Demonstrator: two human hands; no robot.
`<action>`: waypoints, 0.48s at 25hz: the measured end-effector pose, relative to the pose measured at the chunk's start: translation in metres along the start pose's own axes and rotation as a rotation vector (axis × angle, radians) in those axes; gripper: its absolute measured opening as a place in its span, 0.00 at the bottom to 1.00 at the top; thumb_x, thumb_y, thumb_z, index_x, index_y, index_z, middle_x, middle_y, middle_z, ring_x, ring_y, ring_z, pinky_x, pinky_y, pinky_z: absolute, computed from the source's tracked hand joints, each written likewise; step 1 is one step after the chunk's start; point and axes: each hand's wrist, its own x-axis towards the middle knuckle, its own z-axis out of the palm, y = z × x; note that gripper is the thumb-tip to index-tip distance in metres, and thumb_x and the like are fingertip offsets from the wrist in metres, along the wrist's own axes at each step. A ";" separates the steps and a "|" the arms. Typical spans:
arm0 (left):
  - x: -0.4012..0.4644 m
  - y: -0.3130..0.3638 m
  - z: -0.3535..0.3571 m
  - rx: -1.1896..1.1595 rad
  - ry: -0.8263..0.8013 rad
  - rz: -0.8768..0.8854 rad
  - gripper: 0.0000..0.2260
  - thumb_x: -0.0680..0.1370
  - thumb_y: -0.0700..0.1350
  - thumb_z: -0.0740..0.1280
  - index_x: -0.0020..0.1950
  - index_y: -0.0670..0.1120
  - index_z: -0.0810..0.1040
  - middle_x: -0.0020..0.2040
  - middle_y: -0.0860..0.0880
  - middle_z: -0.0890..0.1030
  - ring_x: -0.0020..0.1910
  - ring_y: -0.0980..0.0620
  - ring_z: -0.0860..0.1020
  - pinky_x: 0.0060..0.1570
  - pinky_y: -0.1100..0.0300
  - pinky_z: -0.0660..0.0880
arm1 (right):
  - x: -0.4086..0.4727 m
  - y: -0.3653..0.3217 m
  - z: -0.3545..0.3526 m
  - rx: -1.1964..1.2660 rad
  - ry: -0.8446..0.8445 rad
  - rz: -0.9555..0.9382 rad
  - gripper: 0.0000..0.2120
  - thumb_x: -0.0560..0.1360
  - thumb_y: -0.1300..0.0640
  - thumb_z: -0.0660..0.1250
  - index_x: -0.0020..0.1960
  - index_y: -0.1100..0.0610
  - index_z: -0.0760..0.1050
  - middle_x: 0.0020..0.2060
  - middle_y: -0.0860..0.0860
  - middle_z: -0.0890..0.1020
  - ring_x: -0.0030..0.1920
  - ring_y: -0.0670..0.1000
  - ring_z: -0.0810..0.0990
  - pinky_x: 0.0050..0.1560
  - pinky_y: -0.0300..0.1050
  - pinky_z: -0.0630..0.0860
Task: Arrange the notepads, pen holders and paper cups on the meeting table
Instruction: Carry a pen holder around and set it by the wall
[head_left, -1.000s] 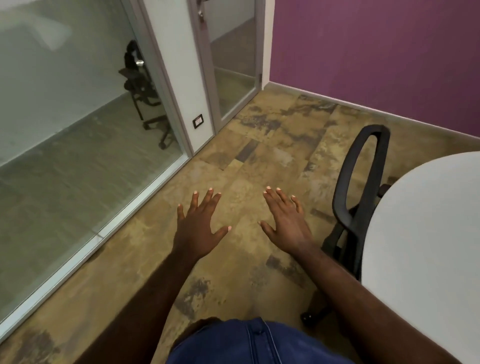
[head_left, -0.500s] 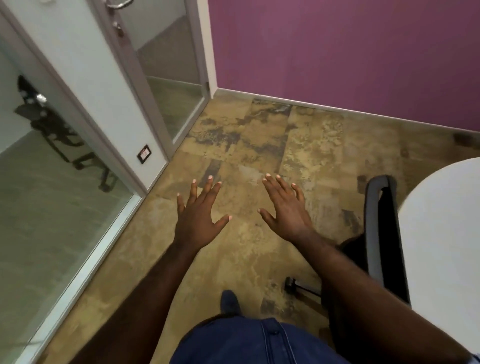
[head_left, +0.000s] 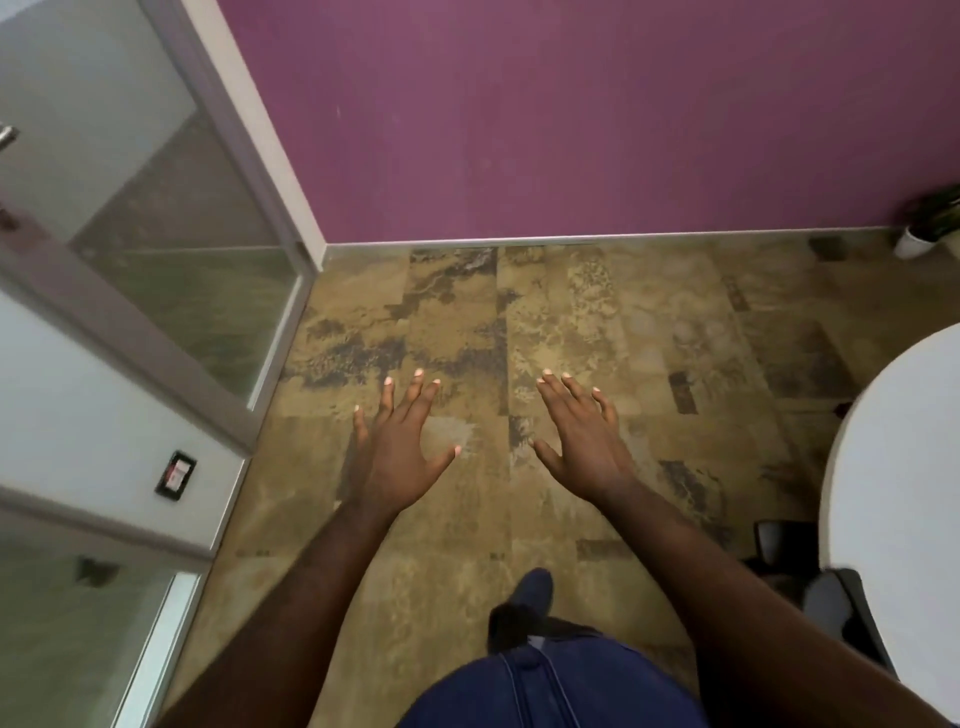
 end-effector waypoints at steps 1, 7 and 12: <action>0.033 0.006 0.002 -0.001 -0.006 0.023 0.38 0.74 0.64 0.65 0.79 0.58 0.50 0.80 0.58 0.48 0.79 0.49 0.44 0.73 0.36 0.44 | 0.026 0.018 -0.002 0.001 0.001 0.028 0.35 0.77 0.44 0.62 0.78 0.52 0.52 0.79 0.48 0.55 0.79 0.50 0.51 0.75 0.55 0.48; 0.184 0.057 0.017 -0.001 -0.083 0.148 0.39 0.74 0.65 0.65 0.79 0.59 0.49 0.80 0.59 0.47 0.79 0.48 0.44 0.73 0.37 0.42 | 0.108 0.111 -0.022 -0.031 -0.010 0.170 0.35 0.78 0.43 0.61 0.79 0.53 0.50 0.79 0.48 0.53 0.79 0.50 0.49 0.76 0.56 0.49; 0.305 0.128 0.052 -0.009 -0.179 0.389 0.39 0.74 0.65 0.65 0.79 0.59 0.49 0.79 0.59 0.46 0.80 0.48 0.45 0.75 0.38 0.45 | 0.135 0.192 -0.039 -0.048 0.052 0.403 0.35 0.77 0.43 0.61 0.78 0.53 0.53 0.79 0.49 0.56 0.79 0.51 0.51 0.76 0.56 0.51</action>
